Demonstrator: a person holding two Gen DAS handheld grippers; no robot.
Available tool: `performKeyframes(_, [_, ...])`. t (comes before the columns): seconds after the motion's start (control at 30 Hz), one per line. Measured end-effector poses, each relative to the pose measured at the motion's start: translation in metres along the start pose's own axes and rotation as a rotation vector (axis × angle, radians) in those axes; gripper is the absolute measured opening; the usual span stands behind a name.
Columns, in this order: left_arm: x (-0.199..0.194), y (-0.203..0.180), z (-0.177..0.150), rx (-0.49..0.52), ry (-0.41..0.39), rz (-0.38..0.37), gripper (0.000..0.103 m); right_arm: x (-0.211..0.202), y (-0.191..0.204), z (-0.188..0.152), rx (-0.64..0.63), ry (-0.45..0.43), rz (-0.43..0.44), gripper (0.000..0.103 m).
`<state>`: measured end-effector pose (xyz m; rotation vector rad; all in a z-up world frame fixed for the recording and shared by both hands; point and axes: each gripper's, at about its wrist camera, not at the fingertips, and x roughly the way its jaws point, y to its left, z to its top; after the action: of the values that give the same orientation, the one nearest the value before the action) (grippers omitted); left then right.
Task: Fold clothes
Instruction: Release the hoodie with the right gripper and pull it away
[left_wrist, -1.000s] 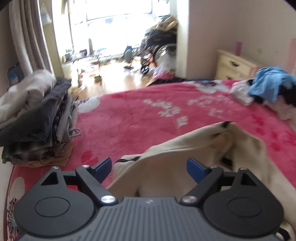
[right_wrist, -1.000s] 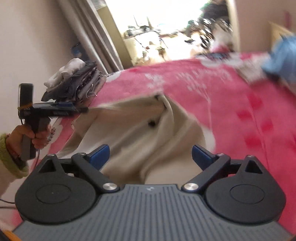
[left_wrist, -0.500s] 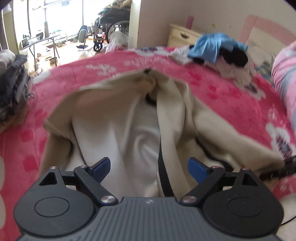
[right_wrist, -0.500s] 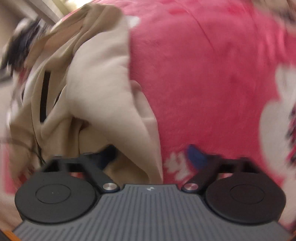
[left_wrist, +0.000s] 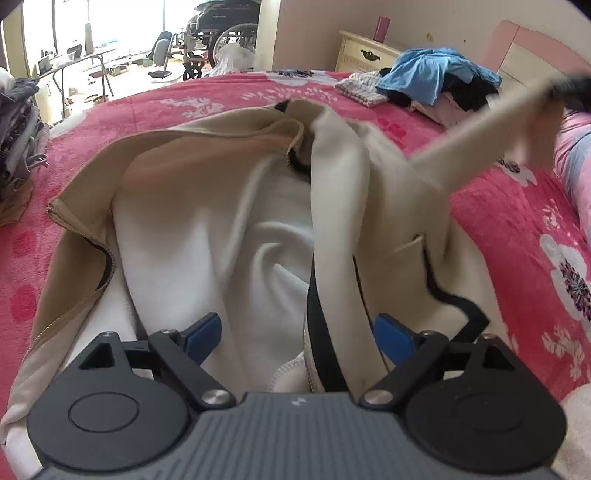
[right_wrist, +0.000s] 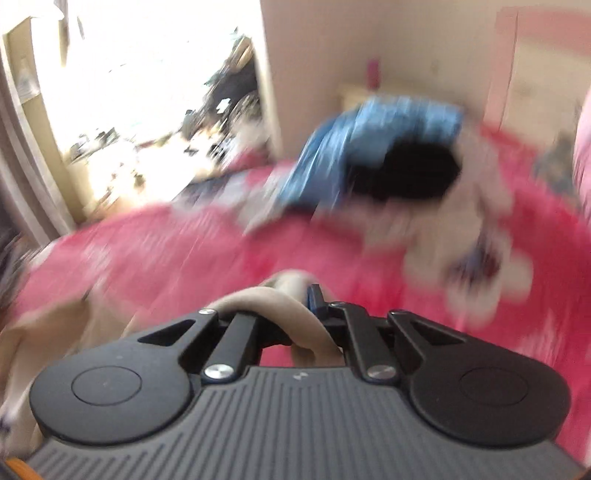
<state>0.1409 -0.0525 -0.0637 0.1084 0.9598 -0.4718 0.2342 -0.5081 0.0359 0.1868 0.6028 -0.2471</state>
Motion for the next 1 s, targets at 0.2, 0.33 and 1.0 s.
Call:
performKeyframes(0.2, [0.007,0.002,-0.003,0.022,0.013,-0.037,0.091,0.084,0.001,0.085,-0.016,-0.093,-0.143,0.003])
performKeyframes(0.33, [0.015,0.001,-0.007,0.042,0.048,-0.058,0.091,0.135,0.001,0.090,-0.040,-0.065,-0.267,0.009])
performKeyframes(1.0, [-0.068,0.035,-0.013,-0.117,-0.072,-0.052,0.091,-0.062,0.000,-0.039,0.126,0.183,0.164,0.069])
